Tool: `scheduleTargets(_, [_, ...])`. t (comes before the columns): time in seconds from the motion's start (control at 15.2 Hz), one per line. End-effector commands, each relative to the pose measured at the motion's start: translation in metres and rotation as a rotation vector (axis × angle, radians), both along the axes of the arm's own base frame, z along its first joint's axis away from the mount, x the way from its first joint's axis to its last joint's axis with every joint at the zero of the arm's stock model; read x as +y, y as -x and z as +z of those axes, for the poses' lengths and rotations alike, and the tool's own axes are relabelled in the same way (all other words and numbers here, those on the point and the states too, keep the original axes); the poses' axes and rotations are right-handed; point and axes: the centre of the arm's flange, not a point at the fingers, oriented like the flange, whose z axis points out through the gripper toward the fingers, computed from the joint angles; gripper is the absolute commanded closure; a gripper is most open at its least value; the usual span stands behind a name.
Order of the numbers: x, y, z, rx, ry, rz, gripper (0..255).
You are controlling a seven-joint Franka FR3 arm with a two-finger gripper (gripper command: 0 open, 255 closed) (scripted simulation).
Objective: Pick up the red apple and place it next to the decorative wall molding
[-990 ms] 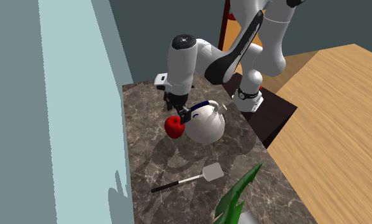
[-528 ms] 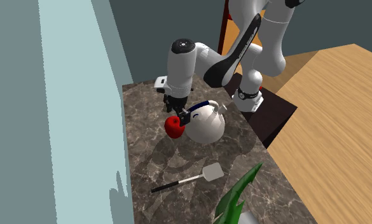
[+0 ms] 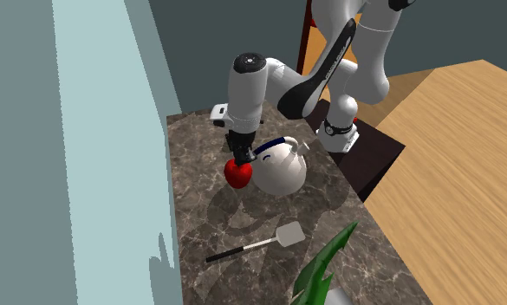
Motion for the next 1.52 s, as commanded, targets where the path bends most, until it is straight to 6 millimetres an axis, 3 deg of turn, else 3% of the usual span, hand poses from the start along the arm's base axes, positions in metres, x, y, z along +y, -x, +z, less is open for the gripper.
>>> scheduleTargets(0.0, [0.000,0.000,0.000,0.000,0.000,0.000,255])
scheduleTargets(0.2, [0.000,0.000,0.000,0.000,0.000,0.000,255])
scheduleTargets(1.45, [0.000,0.000,0.100,0.000,0.000,0.000,255])
